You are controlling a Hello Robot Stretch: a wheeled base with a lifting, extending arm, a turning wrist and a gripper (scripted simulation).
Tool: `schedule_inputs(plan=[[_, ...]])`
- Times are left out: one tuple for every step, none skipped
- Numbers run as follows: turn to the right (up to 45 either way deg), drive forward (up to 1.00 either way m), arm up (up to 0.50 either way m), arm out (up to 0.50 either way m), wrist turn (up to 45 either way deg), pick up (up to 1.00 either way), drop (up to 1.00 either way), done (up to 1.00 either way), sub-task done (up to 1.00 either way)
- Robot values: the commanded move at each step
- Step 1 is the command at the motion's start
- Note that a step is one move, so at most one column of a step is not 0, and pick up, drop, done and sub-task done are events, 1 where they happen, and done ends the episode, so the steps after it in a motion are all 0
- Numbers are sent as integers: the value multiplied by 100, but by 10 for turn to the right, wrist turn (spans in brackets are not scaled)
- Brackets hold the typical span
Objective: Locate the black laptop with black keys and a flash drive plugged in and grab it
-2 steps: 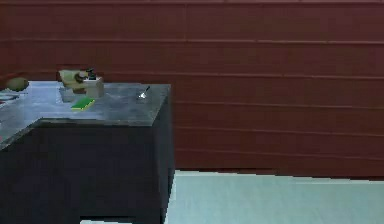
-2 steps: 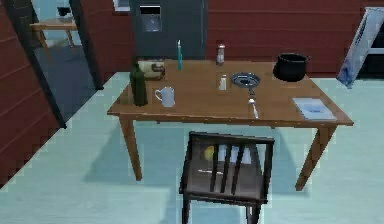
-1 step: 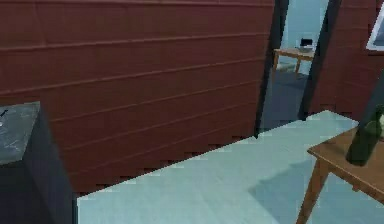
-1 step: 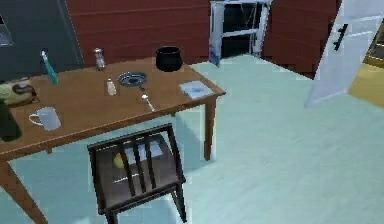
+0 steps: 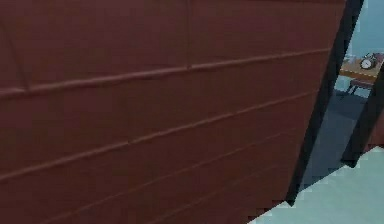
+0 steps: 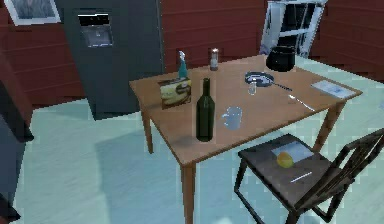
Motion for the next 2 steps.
schedule_inputs(plan=[[60,0,0,0,0,0,0,0,0],[30,0,0,0,0,0,0,0,0]])
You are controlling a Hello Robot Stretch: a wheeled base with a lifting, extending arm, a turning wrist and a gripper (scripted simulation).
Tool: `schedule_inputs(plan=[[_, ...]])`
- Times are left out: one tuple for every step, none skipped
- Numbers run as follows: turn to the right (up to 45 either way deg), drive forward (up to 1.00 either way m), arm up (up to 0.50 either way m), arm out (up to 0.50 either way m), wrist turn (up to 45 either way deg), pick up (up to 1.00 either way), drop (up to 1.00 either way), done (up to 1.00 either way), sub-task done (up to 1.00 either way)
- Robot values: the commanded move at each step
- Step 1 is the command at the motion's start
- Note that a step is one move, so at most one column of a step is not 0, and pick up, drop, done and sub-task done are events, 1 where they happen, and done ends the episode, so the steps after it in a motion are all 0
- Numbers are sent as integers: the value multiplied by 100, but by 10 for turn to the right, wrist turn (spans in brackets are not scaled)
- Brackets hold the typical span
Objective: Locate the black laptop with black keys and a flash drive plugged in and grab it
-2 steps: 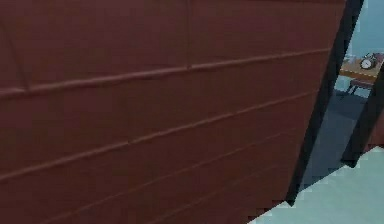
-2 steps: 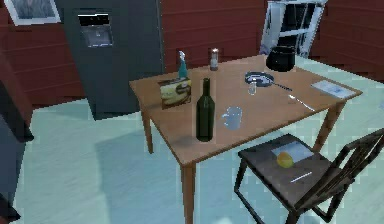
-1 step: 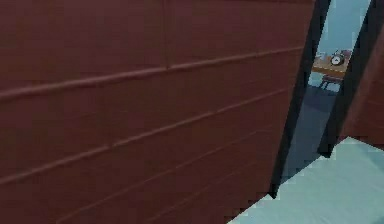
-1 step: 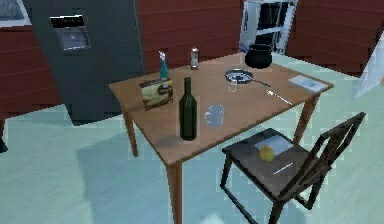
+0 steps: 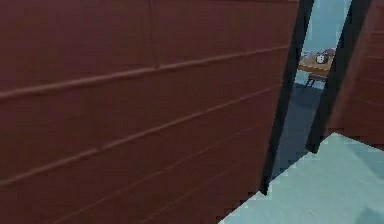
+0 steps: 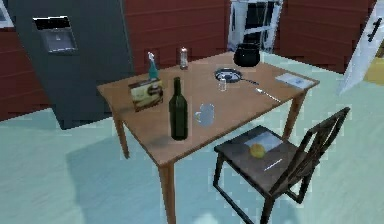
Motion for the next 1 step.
schedule_inputs(plan=[[0,20,0,0,0,0,0,0,0]])
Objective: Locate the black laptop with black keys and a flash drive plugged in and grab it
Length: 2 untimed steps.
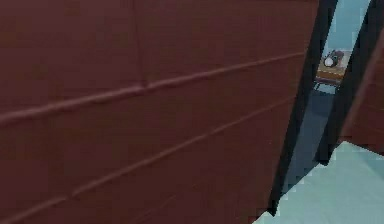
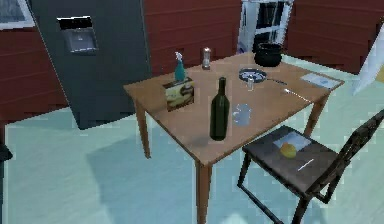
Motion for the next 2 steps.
schedule_inputs(plan=[[450,0,0,0,0,0,0,0,0],[30,0,0,0,0,0,0,0,0]])
